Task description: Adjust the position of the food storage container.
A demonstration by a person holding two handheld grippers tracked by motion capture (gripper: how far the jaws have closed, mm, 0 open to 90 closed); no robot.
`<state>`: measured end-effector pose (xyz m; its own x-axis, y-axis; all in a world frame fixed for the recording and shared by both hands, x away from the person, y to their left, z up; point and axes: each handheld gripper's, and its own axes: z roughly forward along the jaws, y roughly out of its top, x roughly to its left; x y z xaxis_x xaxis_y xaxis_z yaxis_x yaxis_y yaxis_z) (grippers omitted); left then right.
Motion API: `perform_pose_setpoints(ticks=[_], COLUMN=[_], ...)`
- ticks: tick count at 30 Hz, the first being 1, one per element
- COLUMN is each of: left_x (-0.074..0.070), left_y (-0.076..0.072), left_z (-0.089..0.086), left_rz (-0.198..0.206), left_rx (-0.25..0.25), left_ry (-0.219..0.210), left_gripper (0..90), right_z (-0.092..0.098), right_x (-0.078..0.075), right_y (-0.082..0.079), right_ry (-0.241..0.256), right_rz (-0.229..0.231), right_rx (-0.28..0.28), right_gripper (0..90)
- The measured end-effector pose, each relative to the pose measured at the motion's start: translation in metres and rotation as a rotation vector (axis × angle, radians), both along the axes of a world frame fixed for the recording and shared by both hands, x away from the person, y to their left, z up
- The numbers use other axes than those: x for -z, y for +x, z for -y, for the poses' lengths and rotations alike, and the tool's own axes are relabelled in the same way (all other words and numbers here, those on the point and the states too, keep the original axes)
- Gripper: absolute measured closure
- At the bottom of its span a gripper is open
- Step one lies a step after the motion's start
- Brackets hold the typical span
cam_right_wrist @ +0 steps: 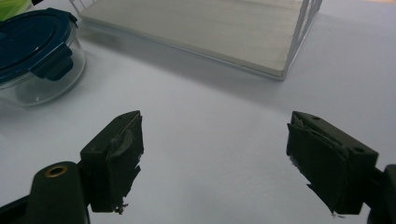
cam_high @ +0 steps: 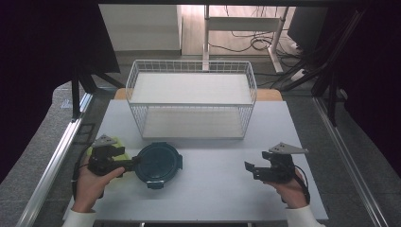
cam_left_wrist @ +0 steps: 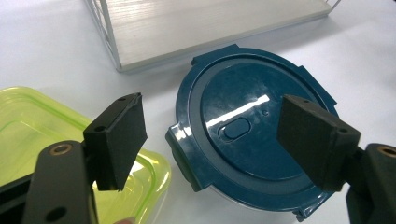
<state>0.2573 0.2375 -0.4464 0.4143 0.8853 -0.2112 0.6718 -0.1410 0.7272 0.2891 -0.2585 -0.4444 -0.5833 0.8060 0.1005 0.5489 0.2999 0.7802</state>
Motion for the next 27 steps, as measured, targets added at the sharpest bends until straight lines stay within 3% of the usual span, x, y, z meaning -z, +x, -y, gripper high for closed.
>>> perform_pose_setpoints(ticks=[12,20,27], left_x=[-0.003,-0.015,-0.007], left_y=[-0.006,-0.015,-0.009], left_z=[0.000,-0.001,-0.005], left_rz=[0.011,0.039,0.012], left_rx=[-0.004,0.009,-0.004], left_ry=[0.005,0.002,0.026], left_gripper=[23.3,23.5,23.6], right_z=[0.003,0.001,0.004], right_x=[-0.002,-0.007,-0.005], right_y=[-0.003,-0.007,-0.005], right_ry=[-0.030,-0.034,-0.040], right_rz=[0.007,0.017,0.009], right_rx=[0.004,0.013,0.031], right_gripper=[20.0,20.1,19.9])
